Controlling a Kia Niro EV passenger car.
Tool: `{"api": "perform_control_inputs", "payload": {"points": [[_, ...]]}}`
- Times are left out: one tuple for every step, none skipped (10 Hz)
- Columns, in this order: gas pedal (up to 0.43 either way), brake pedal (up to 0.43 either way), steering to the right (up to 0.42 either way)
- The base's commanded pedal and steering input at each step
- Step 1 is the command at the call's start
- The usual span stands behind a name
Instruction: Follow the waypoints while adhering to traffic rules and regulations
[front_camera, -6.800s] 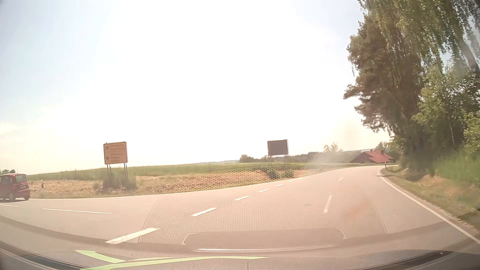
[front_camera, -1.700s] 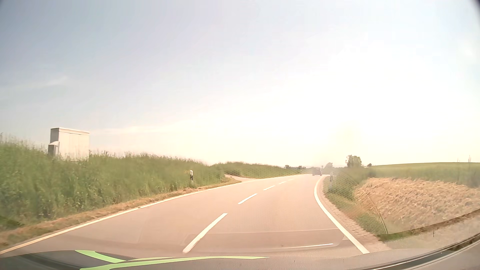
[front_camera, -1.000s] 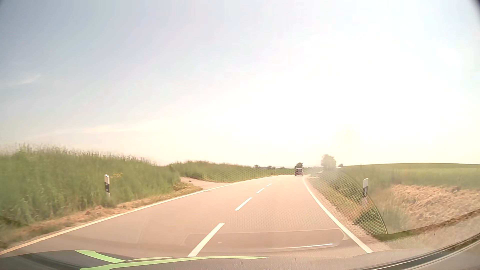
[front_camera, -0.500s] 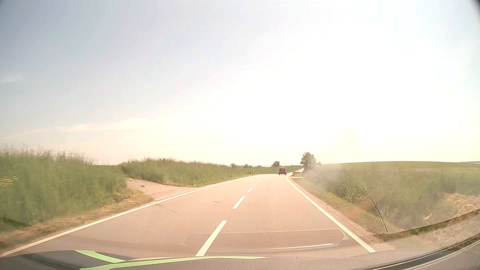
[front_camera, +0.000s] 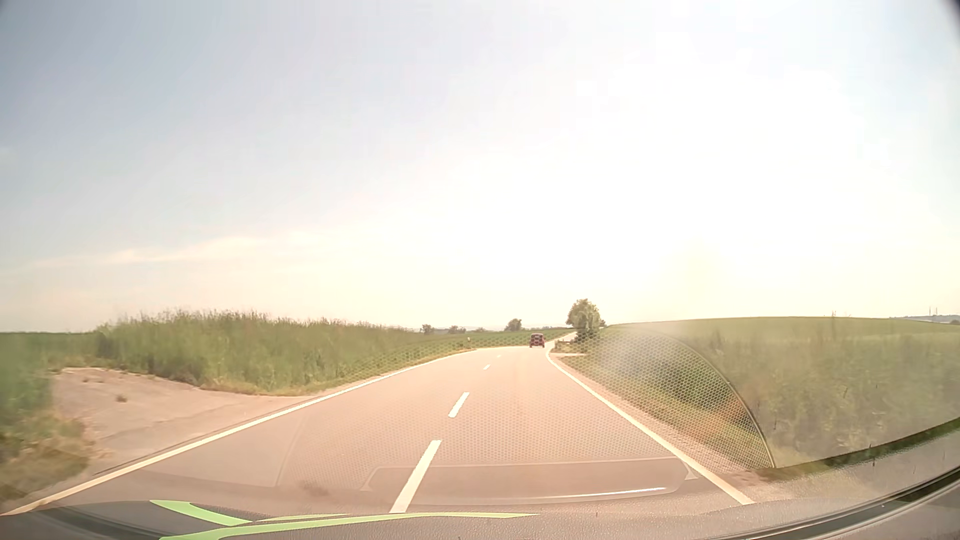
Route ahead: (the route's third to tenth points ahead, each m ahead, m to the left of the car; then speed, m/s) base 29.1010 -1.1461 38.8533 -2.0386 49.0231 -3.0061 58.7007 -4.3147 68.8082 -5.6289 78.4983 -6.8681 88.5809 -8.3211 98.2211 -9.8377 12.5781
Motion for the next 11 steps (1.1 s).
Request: {"api": "perform_control_inputs", "payload": {"points": [[0.287, 0.0, 0.036], [0.287, 0.0, 0.032], [0.287, 0.0, 0.029], [0.287, 0.0, 0.026], [0.287, 0.0, 0.022], [0.287, 0.0, 0.019], [0.287, 0.0, 0.017], [0.287, 0.0, 0.012], [0.287, 0.0, 0.005], [0.287, 0.0, 0.001], [0.287, 0.0, 0.0]]}}
